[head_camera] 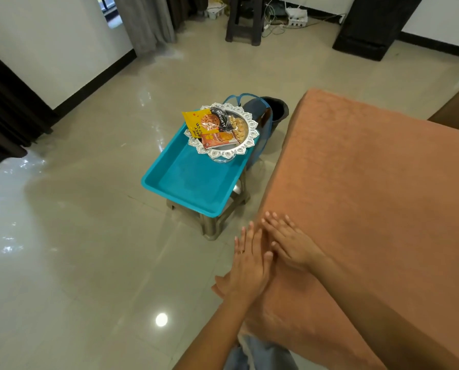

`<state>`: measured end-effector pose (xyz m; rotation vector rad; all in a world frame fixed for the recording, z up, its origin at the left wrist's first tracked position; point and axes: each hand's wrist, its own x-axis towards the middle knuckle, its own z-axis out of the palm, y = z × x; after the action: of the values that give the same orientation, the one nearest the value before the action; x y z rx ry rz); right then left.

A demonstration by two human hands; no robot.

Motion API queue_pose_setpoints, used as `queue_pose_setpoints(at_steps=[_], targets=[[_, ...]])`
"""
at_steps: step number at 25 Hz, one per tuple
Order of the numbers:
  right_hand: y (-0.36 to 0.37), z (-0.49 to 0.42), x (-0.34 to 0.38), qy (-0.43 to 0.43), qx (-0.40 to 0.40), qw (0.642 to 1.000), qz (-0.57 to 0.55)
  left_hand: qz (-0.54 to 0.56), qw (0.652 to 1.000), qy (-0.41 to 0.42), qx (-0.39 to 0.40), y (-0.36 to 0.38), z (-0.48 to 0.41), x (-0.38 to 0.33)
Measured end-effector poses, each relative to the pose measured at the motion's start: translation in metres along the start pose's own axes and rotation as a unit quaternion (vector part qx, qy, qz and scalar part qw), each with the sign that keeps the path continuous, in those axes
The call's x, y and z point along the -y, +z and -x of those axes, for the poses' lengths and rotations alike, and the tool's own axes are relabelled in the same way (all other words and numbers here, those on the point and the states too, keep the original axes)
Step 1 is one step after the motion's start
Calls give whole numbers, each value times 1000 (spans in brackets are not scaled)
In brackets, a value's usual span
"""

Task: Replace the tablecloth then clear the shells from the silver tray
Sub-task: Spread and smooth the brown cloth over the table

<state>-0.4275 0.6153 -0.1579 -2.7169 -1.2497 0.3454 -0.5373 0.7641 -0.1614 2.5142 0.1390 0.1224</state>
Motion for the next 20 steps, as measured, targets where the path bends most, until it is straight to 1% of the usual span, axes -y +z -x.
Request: queue_pose_setpoints(at_steps=[2,4,5,6,8,10,11,12,14,16,18,20], targets=[[-4,-8,-9,30,-10,999,-7,11,1000,17,15,6,-19,-3],[-5,-16,-16,-6,4,1000,-4,-21,998,31,51,13,-29,-1],[-5,-19,-22,-27,10,1000,0,-54,995,38,70,16,-29,1],[-8,-25,-32,-28,10,1000,4,-87,992,46,82,18,-29,4],[-16,-41,-61,14,0,1000,0,-113,988,54,86,19,-26,6],[-26,-52,-81,76,-18,997,-15,-107,990,46,79,14,-27,3],[-30,-56,-89,96,-25,995,-27,-105,991,38,68,13,-35,-2],[-32,-60,-94,89,-26,995,-36,-101,993,25,54,14,-49,-10],[-30,-65,-90,6,-19,999,-25,-93,996,-9,12,15,-79,-24],[-29,-74,-102,-65,-3,998,-8,-73,995,-61,-2,23,-123,-41],[-38,-93,-131,-64,-2,998,-1,-69,992,-107,13,31,-158,-55],[-51,-114,-168,-5,-8,1000,-8,-77,988,-135,27,41,-175,-62]])
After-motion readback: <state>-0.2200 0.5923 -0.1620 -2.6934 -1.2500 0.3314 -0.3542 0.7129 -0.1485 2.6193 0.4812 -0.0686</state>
